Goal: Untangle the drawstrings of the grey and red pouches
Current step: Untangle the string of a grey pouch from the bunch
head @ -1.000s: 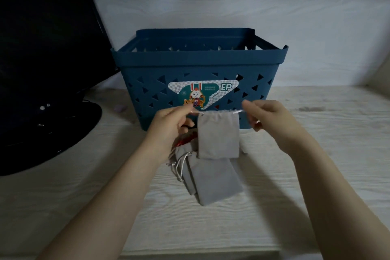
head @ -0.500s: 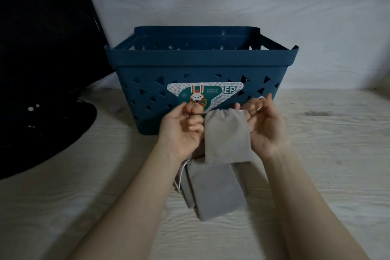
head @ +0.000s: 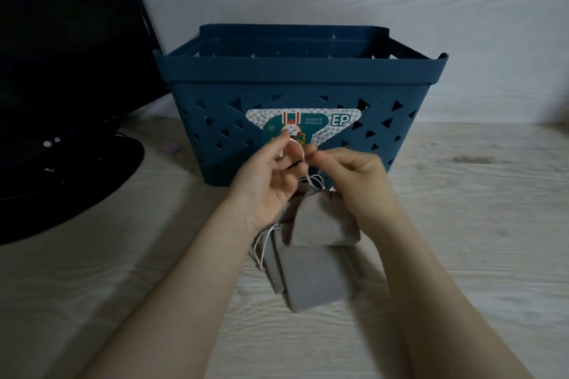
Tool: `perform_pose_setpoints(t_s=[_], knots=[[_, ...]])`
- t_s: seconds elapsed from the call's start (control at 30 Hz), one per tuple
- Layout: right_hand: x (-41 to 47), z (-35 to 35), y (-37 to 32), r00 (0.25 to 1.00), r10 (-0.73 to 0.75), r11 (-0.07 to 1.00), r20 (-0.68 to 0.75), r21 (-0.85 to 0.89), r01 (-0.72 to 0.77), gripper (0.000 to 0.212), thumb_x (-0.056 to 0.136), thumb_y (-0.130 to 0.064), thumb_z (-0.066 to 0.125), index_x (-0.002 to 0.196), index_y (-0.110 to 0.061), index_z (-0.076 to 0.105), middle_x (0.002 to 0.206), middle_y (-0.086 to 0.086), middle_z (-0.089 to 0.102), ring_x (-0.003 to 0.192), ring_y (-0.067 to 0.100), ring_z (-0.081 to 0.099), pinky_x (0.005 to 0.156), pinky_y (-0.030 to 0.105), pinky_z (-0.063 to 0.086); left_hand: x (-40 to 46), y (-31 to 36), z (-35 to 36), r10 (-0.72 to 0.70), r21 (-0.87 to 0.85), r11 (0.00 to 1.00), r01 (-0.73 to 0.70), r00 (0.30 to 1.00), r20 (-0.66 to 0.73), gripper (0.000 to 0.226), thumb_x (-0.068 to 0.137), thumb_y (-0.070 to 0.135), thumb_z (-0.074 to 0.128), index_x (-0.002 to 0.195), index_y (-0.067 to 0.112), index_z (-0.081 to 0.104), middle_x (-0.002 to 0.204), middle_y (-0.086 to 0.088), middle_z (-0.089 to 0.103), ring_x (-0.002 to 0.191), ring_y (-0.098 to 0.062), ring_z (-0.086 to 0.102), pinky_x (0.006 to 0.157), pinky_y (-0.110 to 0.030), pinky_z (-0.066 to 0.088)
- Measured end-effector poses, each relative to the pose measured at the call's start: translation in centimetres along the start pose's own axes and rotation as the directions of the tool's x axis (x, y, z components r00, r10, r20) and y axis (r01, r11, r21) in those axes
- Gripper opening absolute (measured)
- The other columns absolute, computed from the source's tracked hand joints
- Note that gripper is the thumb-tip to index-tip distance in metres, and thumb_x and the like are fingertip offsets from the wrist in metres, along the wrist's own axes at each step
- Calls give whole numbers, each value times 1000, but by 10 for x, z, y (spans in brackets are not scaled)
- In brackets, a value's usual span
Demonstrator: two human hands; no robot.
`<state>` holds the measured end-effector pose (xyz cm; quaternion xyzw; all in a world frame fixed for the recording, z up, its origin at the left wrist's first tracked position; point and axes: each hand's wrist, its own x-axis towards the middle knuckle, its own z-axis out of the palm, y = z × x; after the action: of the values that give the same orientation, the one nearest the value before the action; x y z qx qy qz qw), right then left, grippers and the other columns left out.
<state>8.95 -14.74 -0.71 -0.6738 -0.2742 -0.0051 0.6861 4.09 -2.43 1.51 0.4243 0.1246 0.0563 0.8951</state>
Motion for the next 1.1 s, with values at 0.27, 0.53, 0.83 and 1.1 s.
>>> perform_pose_setpoints(t_s=[0.27,0.53,0.83,1.1], knots=[[0,6,4,999,-32,997,31,-67,34,16,86,-6,62,73,-6,71,80,11,68,77,12,60,72,24,48,0,-10,4,133,59,989,-138,988,83,33,91,36,47,70,10,50,82,-2,56,37,0,35,34,-9,27],[0,1,-9,966,241,869,-90,464,-174,29,90,-11,53,67,-19,69,50,-5,45,41,6,25,40,17,21,-4,-18,7,205,301,923,-241,968,147,8,93,11,51,93,11,59,78,-6,61,48,-5,47,46,-14,39],[-4,5,-10,978,205,920,-47,351,-176,22,92,-12,52,78,-13,69,60,-4,61,39,6,31,39,16,28,-4,-20,3,236,642,725,-249,966,108,26,96,15,46,73,15,57,52,3,51,37,-2,36,34,-13,23],[0,-3,-9,968,249,829,-37,525,-193,30,95,-11,40,67,-13,52,65,-4,55,43,9,37,43,17,32,0,-15,2,-27,269,963,23,1000,12,39,95,24,37,56,19,33,43,7,33,34,-4,22,35,-16,14]])
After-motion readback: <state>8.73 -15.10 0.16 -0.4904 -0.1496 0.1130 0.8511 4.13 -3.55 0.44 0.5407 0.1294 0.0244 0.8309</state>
